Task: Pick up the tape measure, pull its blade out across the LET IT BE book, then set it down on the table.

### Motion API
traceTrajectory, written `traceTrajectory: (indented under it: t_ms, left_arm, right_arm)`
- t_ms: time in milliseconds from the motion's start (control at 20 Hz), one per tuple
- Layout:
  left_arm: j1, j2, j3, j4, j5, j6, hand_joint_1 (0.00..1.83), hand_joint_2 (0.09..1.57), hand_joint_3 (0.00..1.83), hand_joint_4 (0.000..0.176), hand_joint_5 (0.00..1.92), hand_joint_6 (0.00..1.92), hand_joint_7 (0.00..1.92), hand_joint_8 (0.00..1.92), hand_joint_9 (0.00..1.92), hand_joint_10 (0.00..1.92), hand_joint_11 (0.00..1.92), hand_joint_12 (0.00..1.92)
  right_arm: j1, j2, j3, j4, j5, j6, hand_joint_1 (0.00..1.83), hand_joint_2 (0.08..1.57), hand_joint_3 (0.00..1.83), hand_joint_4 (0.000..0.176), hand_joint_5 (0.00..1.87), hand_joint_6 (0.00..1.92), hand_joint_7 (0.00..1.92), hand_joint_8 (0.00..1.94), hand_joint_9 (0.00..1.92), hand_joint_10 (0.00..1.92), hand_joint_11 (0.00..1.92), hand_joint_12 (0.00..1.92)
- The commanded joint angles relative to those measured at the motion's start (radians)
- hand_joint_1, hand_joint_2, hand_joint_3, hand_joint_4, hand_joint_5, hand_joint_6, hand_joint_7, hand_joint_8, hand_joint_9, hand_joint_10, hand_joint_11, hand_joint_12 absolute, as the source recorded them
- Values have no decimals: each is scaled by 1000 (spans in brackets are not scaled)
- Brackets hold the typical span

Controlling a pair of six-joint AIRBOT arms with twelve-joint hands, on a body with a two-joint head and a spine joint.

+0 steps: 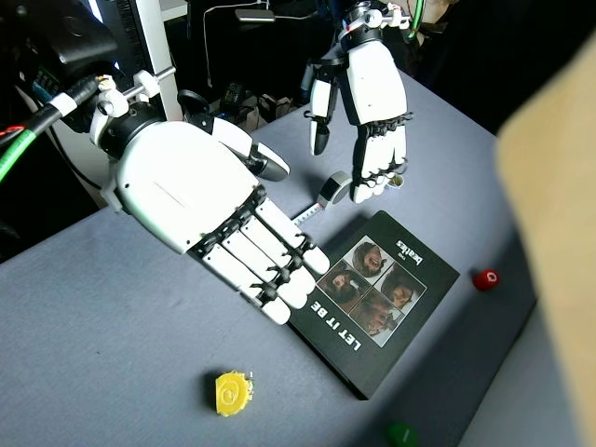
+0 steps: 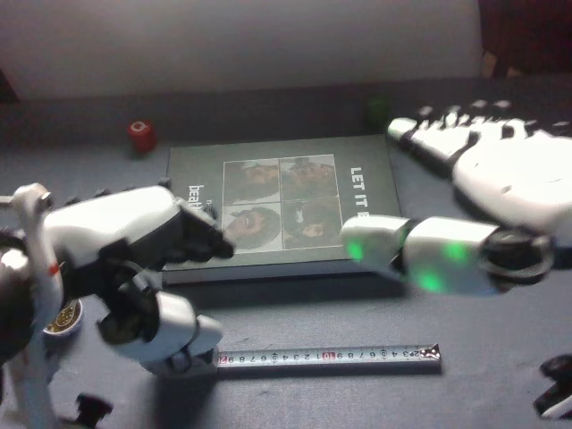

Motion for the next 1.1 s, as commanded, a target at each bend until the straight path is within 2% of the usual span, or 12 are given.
traceTrajectory:
  t_ms: [0,50,100,250,350,450,550,750,800,850,1000,1050]
  left_arm:
    - [11,6,-2,80,-2,-56,1156,1048,0,0,580,4,550,0,522,3,303,668]
    - [46,7,-1,149,-5,-152,1157,1047,0,0,580,1,554,2,525,2,308,664]
    - [100,5,2,234,-5,-283,1157,1047,0,0,589,4,563,5,530,3,312,663]
    - [159,-8,13,375,-5,-413,1174,1047,0,0,637,16,585,9,544,6,318,656]
    - [184,-22,26,454,-5,-471,1185,1050,1,0,656,17,587,6,545,5,330,654]
    - [217,-34,40,514,-5,-532,1181,1050,0,0,633,5,580,2,538,1,325,647]
    - [234,-38,50,547,0,-555,1175,1051,1,0,604,0,559,0,517,0,291,631]
    - [260,-55,76,611,4,-572,1173,1053,1,0,600,1,544,0,501,0,283,624]
    - [264,-58,82,625,5,-572,1173,1053,1,0,597,0,543,0,500,0,287,625]
    - [268,-61,86,637,12,-572,1173,1053,1,0,612,6,544,1,504,2,298,628]
    - [286,-72,96,665,24,-572,1183,1057,0,0,653,5,574,2,534,3,344,622]
    - [290,-74,99,673,24,-572,1185,1058,0,0,658,4,576,1,537,2,347,619]
  right_arm:
    - [3,17,4,-109,-8,32,12,1062,7,5,30,2,85,3,5,1,0,249]
    - [-4,24,9,-123,-32,48,13,1064,7,6,30,2,87,3,5,1,0,257]
    - [-14,25,20,-131,-32,69,13,1065,7,5,30,2,87,3,5,1,0,258]
    - [-21,32,41,-143,-52,114,10,1071,7,2,26,0,84,0,3,0,0,219]
    - [-39,35,51,-172,-93,156,11,1074,6,1,28,1,82,0,6,1,0,243]
    - [-90,34,73,-412,-91,303,23,1071,4,1,27,0,81,0,5,1,0,252]
    - [-92,34,84,-435,-92,337,26,1067,1,2,15,7,74,1,0,0,0,108]
    - [-94,30,97,-435,-111,396,57,1064,0,3,8,3,68,0,0,0,0,79]
    - [-94,27,100,-439,-104,398,60,1062,0,3,1,0,64,1,0,0,0,124]
    - [-94,26,102,-444,-95,398,59,1063,0,2,19,2,76,3,7,1,0,252]
    - [-105,24,107,-452,-87,398,56,1066,1,0,52,9,111,8,34,7,0,321]
    - [-108,23,107,-453,-87,398,56,1068,1,0,39,3,101,2,24,2,0,281]
